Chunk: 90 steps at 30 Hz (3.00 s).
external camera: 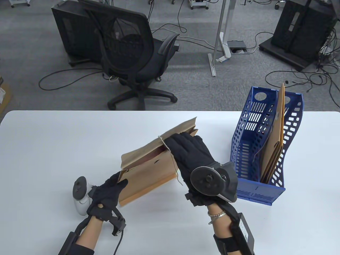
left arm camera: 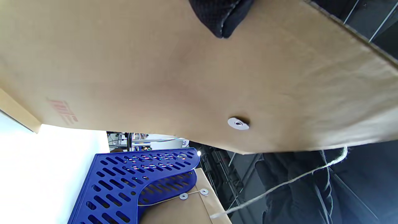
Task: Pull cardstock from document pouches and stack
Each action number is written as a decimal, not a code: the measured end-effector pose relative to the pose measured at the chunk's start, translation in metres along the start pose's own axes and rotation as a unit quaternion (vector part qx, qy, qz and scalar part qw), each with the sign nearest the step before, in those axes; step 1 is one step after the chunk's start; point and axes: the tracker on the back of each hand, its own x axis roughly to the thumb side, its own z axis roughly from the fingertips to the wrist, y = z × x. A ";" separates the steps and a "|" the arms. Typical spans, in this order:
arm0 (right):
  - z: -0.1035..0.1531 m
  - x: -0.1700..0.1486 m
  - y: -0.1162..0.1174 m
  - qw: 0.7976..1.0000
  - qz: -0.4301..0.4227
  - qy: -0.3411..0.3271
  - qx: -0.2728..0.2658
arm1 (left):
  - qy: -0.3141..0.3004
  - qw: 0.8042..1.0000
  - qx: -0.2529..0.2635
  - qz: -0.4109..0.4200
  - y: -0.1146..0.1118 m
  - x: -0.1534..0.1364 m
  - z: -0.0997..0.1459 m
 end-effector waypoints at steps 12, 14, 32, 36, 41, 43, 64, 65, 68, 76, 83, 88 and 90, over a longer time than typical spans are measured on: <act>-0.003 0.017 0.003 0.990 0.113 -0.070 0.043 | -0.016 0.999 0.025 -0.013 0.004 0.004 0.008; -0.005 0.018 0.006 0.987 0.115 -0.079 0.079 | -0.017 0.999 0.027 -0.009 0.004 0.003 0.009; -0.032 0.043 0.023 0.927 0.154 -0.079 0.334 | -0.026 0.999 0.026 0.017 0.007 0.005 0.010; -0.033 0.046 0.048 0.901 0.160 -0.064 0.399 | -0.033 0.999 0.010 0.011 0.003 0.010 0.009; -0.039 0.052 0.047 0.931 0.143 -0.089 0.322 | -0.016 1.000 0.007 0.023 0.010 0.003 0.008; -0.043 0.054 0.038 0.936 0.138 -0.087 0.311 | -0.005 1.000 0.005 -0.007 0.011 0.007 0.008; -0.028 0.035 -0.131 0.960 0.131 0.064 -0.240 | 0.014 0.993 0.097 -0.061 0.037 0.010 0.020; -0.023 0.033 -0.134 0.956 0.125 0.064 -0.257 | 0.015 0.994 0.097 -0.058 0.037 0.009 0.020; -0.007 0.022 -0.129 0.947 0.133 0.050 -0.288 | 0.013 0.994 0.106 -0.037 0.040 0.008 0.021; 0.039 -0.040 -0.001 0.957 0.245 0.075 -0.133 | -0.004 0.991 0.131 -0.008 0.052 0.017 0.025; 0.081 -0.072 0.110 0.936 0.348 0.037 0.038 | 0.039 0.989 0.140 -0.017 0.077 0.020 0.034; 0.106 -0.087 0.158 0.918 0.360 0.034 0.161 | 0.050 0.989 0.141 -0.020 0.078 0.017 0.035; 0.111 -0.091 0.168 0.912 0.354 0.038 0.205 | 0.054 0.989 0.138 -0.017 0.077 0.015 0.034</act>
